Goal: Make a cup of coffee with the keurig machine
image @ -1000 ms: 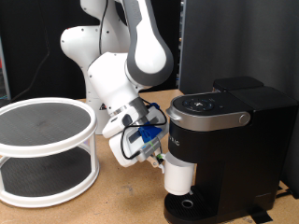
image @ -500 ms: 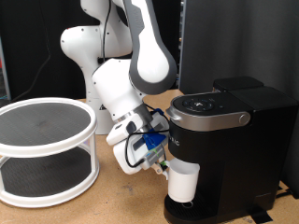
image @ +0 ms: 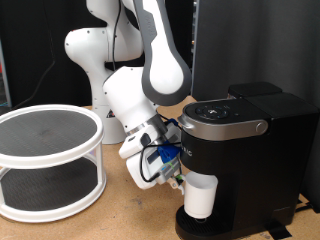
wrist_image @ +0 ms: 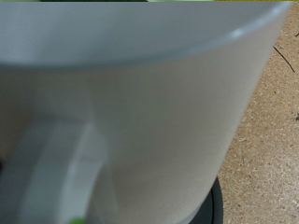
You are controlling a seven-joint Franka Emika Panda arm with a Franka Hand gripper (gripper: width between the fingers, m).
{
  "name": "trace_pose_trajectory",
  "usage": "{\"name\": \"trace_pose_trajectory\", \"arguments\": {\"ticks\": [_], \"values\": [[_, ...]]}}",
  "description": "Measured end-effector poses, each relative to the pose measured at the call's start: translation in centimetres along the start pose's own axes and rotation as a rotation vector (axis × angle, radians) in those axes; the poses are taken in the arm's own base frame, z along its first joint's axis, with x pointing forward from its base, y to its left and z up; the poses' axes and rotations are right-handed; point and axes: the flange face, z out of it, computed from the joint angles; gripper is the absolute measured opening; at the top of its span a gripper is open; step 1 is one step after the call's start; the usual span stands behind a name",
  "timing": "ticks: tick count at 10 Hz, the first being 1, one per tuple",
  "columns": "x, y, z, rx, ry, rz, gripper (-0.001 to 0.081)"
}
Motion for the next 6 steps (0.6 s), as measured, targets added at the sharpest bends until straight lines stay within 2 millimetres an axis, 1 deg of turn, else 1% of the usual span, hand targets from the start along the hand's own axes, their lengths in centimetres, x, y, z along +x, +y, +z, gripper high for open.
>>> {"name": "trace_pose_trajectory", "arguments": {"ticks": [2,3,4,5,6], "values": [[-0.34,0.00,0.18,-0.010,-0.006,0.002,0.0072],[-0.54,0.04,0.35,-0.015,-0.009,0.003,0.0172],[-0.75,0.08,0.51,-0.017,-0.010,0.002,0.0172],[-0.86,0.12,0.58,-0.017,-0.011,0.001,0.0423],[-0.88,0.13,0.58,-0.017,-0.012,0.001,0.0423]]}}
